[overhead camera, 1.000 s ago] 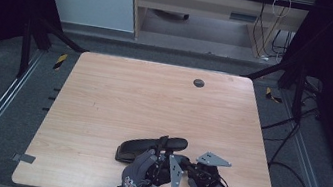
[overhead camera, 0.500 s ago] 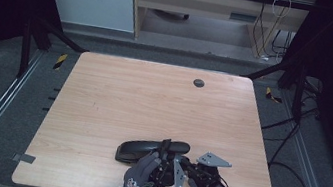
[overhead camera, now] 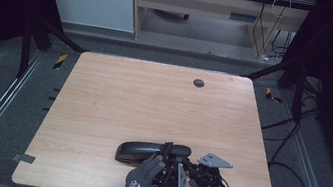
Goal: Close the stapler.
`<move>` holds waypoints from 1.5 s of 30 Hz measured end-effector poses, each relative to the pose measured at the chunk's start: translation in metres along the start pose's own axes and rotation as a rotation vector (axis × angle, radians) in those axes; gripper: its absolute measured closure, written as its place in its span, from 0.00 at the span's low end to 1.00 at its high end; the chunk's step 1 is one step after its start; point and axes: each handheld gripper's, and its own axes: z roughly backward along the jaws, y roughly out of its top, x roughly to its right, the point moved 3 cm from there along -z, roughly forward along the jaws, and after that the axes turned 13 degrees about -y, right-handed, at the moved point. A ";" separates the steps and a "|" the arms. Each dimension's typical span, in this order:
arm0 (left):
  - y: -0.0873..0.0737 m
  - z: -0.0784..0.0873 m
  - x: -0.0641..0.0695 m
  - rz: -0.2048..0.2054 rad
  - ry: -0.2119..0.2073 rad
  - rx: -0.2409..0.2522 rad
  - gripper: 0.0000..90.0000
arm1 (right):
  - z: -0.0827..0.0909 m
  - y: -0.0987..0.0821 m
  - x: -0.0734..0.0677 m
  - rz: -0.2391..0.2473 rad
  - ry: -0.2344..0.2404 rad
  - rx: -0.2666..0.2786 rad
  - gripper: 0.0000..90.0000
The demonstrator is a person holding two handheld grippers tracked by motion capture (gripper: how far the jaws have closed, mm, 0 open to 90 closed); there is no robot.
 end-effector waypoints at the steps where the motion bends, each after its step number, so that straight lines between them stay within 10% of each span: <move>1: 0.000 0.000 0.000 -0.001 -0.002 -0.002 0.61 | 0.000 0.000 0.001 0.004 -0.005 0.003 1.00; 28: 0.016 0.008 0.002 0.029 -0.121 0.024 0.39 | 0.012 -0.001 0.039 -0.036 -0.157 0.049 0.83; 45: 0.026 0.034 -0.035 0.355 -0.360 0.212 0.37 | 0.011 -0.002 0.044 -0.040 -0.179 0.053 0.79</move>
